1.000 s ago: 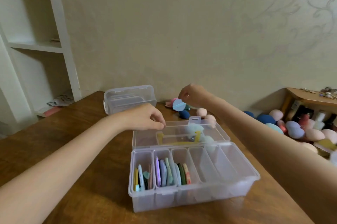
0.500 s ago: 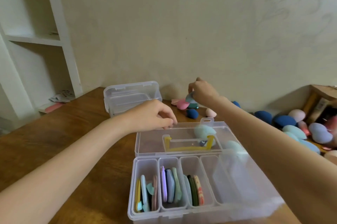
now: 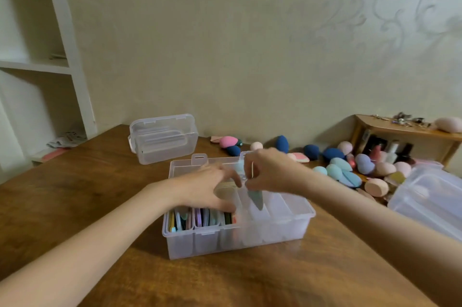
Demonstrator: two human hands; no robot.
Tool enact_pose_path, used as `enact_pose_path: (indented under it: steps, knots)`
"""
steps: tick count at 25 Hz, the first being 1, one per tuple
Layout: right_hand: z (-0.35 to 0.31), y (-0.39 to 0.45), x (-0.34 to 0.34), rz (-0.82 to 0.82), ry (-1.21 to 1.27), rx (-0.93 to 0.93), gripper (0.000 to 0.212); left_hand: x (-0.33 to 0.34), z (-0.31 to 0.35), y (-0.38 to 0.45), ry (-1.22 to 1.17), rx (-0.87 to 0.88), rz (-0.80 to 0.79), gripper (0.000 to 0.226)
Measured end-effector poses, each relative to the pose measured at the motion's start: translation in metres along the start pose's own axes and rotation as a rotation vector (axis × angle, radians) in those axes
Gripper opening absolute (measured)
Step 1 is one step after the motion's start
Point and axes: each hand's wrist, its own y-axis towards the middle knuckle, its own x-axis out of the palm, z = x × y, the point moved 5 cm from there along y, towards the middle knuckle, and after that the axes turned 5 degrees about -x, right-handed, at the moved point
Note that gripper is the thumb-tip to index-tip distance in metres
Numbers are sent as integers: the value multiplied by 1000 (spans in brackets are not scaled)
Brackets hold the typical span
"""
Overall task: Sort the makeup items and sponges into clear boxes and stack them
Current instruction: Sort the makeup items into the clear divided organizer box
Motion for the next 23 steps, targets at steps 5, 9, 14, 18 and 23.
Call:
enact_pose_path:
  steps: [5,9,14,18,23]
  knots:
    - [-5,-7,30,-94,169,-6,20,0,-10,-1,46,-26,42,41]
    - [-7,-4,20,-157,179,-29,22,-6,-7,-3,-42,7,71,35]
    - [30,58,-14,28,126,47,21,-31,-20,9,-158,22,155,23]
    - [57,152,3,10,57,69,34,-41,-51,27,-173,19,148,17]
    - [71,239,63,-271,-215,103,48,-48,-71,51,-246,59,191,15]
